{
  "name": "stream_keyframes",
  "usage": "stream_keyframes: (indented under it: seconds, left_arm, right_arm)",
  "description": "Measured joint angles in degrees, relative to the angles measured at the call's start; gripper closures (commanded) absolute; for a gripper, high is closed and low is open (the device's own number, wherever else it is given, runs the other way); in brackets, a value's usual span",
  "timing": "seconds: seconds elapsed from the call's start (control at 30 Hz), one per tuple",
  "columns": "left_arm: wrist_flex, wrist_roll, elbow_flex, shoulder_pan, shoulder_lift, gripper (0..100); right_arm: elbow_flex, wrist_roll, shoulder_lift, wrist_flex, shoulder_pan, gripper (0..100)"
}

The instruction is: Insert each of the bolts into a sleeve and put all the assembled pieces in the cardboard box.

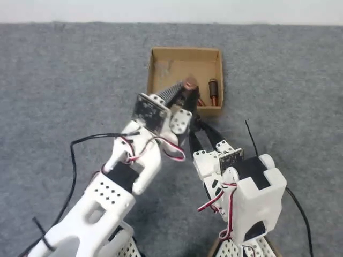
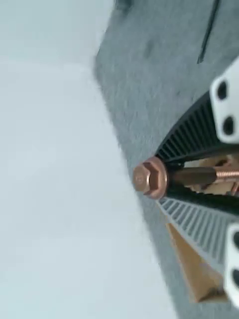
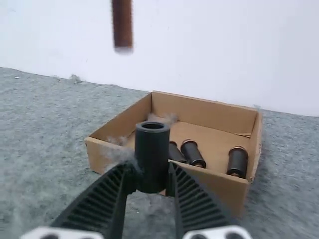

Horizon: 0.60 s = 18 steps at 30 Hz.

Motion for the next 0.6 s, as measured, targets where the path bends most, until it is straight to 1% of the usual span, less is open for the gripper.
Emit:
stream_keyframes:
  seconds: [0.07,0.3,0.47,0.6]
  left_arm:
    - [0.0,0.5,0.4,1.1,0.0,99]
    - [0.0,7.5,0.4,1.2,0.0,99]
    - [-1.0,8.0,0.4,-0.4,0.9,99]
    - [-3.6,8.1,-0.9,-0.9,8.3,99]
  right_arm:
    - [0.0,0.0,0.0,0.0,0.0,99.1]
    - [0.0,0.0,0.0,0.0,-0.2,99.1]
    - [0.0,0.0,0.0,0.0,-0.2,99.1]
    - [0.0,0.0,0.0,0.0,-0.2,99.1]
